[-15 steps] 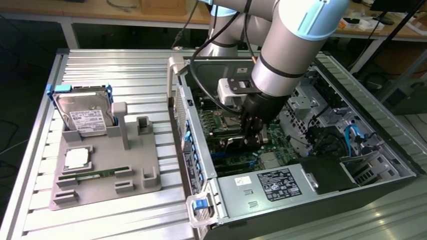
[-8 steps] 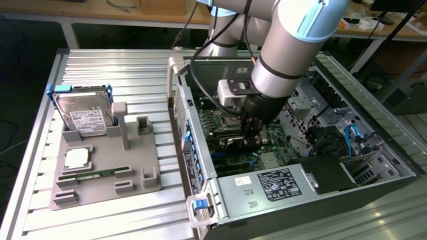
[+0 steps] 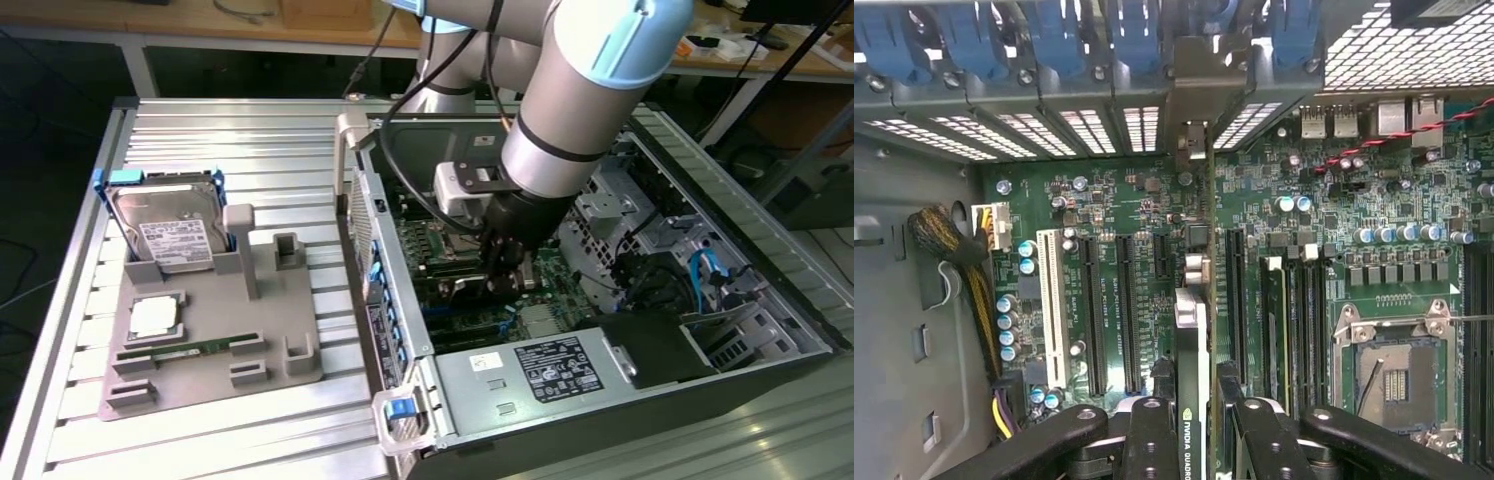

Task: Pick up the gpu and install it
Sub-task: 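Insert the gpu into the slot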

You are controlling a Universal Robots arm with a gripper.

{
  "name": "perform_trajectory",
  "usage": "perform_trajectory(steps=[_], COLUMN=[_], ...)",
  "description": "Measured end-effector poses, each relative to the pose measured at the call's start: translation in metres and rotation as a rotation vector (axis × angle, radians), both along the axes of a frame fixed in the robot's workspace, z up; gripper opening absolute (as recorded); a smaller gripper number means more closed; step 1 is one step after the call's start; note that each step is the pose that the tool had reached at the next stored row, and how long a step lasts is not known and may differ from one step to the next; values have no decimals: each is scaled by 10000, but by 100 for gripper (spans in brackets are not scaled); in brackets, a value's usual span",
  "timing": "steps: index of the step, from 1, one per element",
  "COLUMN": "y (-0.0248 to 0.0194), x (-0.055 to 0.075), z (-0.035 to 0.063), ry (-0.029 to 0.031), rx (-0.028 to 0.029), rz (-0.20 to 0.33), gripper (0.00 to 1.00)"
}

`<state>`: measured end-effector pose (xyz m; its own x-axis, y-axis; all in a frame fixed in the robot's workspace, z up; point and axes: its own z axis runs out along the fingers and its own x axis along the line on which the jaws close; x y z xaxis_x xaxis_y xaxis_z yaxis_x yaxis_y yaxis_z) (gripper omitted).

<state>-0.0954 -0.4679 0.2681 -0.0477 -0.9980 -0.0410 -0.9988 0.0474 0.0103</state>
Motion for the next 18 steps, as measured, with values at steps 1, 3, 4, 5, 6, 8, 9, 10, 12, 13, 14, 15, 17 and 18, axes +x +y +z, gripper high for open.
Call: perform_trajectory(steps=[1,3,4,5,6,8,9,10,12,13,14,15,17,18], y=[0,2,4,5,7,9,9,9,10,11,12,13,18,23], x=[0,1,1,1,1,0,0,0,0,0,0,0,0,0], z=[0,-2,-2,-2,-1,-1,-1,-1,-1,-1,-1,-1,-1,-1], ry=[0,-2,-2,-1,0,0,0,0,0,0,0,0,1,1], rx=[0,3,3,1,0,1,0,0,0,0,0,0,-1,-1], rz=[33,120,174,225,270,345,346,346,346,346,346,346,345,345], gripper=[27,27,27,27,27,27,27,27,27,27,27,27,27,27])
